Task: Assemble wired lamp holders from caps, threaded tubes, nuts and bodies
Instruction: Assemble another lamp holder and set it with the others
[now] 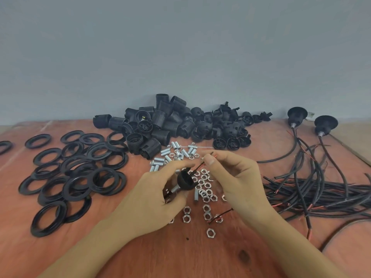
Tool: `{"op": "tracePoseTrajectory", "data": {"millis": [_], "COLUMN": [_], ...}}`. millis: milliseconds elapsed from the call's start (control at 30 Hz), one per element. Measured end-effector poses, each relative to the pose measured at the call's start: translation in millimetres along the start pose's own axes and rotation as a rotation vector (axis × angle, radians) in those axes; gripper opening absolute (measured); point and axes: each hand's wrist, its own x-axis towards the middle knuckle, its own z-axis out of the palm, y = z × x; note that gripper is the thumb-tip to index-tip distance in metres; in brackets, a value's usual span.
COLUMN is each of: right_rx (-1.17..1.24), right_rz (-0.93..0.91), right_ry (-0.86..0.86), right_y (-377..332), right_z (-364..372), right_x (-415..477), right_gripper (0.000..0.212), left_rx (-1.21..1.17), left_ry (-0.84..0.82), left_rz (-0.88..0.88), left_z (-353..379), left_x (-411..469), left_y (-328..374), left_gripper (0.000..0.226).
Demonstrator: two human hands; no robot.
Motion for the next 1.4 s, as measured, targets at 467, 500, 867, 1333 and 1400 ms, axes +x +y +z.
{"op": "tracePoseTrajectory", "data": {"millis": [467, 500, 867, 1333, 1400], "right_rx": [0.035, 0.047, 0.1, 0.116, 0.106], "right_rz": [-0.03, -0.03, -0.024, -0.047, -0.045], "right_ry": [0.007, 0.001, -0.077, -0.079, -0.085], "right_y": [2, 2, -3, 2, 2], "right_z": [14, 14, 17, 18, 16], "right_x": [-10, -10, -12, -10, -9], "right_gripper": [0.014, 0.013, 0.019, 0.019, 0.019], "left_rx": [-0.385, -0.392, -0.252, -0.272, -0.276], "left_ry": [-0.032, -0.012, 0.333, 0.406, 0.409], "left_rz": [-0.132, -0.131, -0.194, -0.094, -0.107], "left_z": [4, 4, 6, 6, 7], "left_x": [-2, -1, 5, 3, 3], "left_y": [15, 16, 11, 14, 14], "left_gripper": [0.032, 0.021, 0.031, 0.012, 0.011]}}
